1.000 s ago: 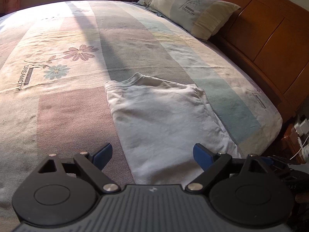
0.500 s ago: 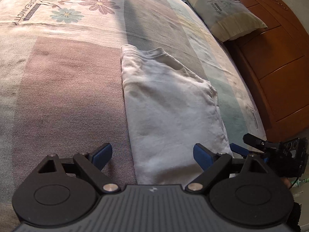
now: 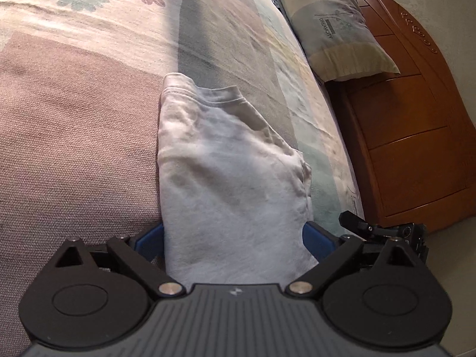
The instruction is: Fold clothes
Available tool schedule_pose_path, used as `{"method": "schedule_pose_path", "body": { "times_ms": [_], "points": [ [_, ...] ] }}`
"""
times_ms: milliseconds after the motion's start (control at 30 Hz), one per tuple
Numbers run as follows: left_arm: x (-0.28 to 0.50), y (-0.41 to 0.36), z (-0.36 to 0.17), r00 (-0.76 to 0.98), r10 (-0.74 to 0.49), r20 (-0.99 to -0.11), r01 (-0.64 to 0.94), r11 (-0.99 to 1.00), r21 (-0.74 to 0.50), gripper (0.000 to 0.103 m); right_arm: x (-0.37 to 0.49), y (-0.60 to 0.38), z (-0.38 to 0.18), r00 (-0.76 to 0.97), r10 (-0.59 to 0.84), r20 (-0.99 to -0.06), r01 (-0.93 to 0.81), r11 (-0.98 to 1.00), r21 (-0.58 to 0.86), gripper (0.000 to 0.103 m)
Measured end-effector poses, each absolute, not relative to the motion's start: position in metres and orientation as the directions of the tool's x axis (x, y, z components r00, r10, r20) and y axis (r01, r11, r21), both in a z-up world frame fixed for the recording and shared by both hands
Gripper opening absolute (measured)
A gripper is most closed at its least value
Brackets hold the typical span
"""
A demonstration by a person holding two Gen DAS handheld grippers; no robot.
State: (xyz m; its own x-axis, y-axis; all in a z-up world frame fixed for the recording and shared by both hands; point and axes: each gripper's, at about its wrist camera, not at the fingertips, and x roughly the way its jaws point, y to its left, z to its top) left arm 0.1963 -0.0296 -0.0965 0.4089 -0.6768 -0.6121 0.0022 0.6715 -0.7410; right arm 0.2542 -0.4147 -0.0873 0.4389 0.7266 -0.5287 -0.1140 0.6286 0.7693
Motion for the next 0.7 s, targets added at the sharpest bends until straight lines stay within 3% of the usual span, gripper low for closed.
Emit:
{"method": "schedule_pose_path", "body": {
  "times_ms": [300,500,700],
  "points": [
    [0.193,-0.028,-0.102,0.414,-0.709,-0.571,-0.02,0.62,-0.784,0.098,0.261,-0.403,-0.089,0.432,0.742,-0.512,-0.095,0.602,0.793,0.103],
    [0.172,-0.019,-0.108,0.373,-0.757,-0.537,-0.035,0.567,-0.823,0.098,0.23,-0.405,-0.088,0.338,0.792,-0.508,-0.101,0.568,0.817,0.103],
    [0.2,-0.023,-0.111,0.379,-0.764,-0.522,-0.056,0.544,-0.837,0.098,0.247,-0.398,-0.09,0.319,0.821,-0.474,-0.09,0.524,0.847,0.103]
  ]
}}
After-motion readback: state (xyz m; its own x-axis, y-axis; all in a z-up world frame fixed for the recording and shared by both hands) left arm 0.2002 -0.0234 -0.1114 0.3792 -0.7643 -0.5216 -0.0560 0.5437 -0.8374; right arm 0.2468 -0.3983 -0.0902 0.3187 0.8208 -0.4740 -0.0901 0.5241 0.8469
